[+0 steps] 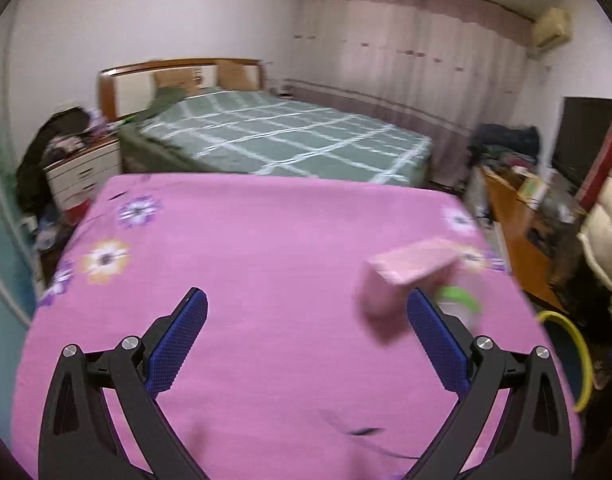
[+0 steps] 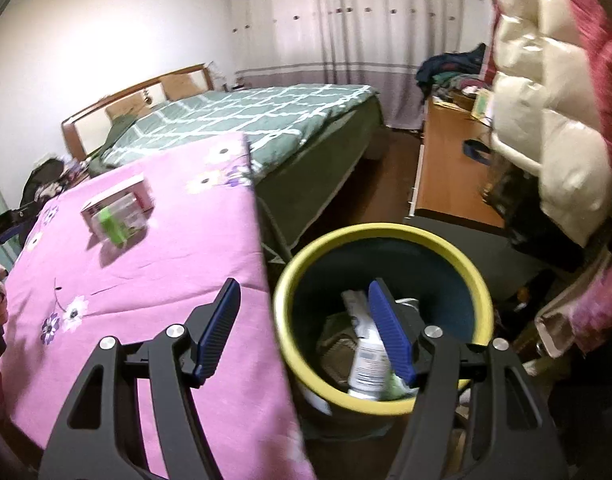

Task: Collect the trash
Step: 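Carry the white pill bottle over the bin and open the left gripper, then approach and grasp the clear green-lidded jar with the right gripper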

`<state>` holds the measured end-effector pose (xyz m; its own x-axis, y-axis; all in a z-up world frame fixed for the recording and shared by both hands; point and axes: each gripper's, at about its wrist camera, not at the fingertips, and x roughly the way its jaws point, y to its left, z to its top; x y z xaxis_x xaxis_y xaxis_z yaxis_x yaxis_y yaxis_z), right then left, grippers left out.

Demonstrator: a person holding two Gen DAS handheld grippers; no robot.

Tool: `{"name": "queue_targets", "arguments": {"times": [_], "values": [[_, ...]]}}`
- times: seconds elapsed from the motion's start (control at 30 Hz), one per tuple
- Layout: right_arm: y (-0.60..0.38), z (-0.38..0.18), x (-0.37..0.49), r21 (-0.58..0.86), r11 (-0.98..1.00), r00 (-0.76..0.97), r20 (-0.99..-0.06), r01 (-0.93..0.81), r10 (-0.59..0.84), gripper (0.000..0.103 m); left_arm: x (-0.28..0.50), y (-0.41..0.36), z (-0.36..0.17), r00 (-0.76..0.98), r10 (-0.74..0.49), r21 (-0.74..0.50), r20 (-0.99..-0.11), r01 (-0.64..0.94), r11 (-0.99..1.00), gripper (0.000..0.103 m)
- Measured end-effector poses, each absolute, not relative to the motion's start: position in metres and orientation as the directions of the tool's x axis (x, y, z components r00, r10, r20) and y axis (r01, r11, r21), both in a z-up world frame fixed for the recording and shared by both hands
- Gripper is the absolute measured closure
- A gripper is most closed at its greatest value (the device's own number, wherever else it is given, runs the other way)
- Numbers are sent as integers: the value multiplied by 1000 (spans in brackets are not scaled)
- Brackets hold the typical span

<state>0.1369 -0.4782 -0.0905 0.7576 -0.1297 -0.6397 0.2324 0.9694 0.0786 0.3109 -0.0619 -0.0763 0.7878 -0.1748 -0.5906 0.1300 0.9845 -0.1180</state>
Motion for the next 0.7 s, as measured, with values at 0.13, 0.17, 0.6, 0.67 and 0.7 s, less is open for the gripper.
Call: {"name": "queue_targets", "arguments": {"times": [0.13, 0.17, 0.6, 0.67, 0.7], "values": [[-460, -89, 157, 61, 982, 755, -648, 180, -98, 40, 328, -22, -95, 778, -103, -107, -620, 46, 993, 5], [-454, -88, 162, 56, 985, 757, -648, 162, -88, 40, 331, -14, -99, 774, -96, -115, -626, 31, 993, 5], [-370, -83, 228, 8, 990, 745, -658, -138, 109, 34, 340, 21, -119, 765, 2, -126, -644, -108, 986, 5], [-356, -84, 242, 17, 981, 733, -661, -196, 158, 30, 342, 26, -122, 758, -2, -143, -652, -121, 982, 5], [-351, -84, 247, 18, 976, 729, -663, -215, 172, 29, 343, 26, -122, 755, -4, -147, -656, -123, 981, 5]]}}
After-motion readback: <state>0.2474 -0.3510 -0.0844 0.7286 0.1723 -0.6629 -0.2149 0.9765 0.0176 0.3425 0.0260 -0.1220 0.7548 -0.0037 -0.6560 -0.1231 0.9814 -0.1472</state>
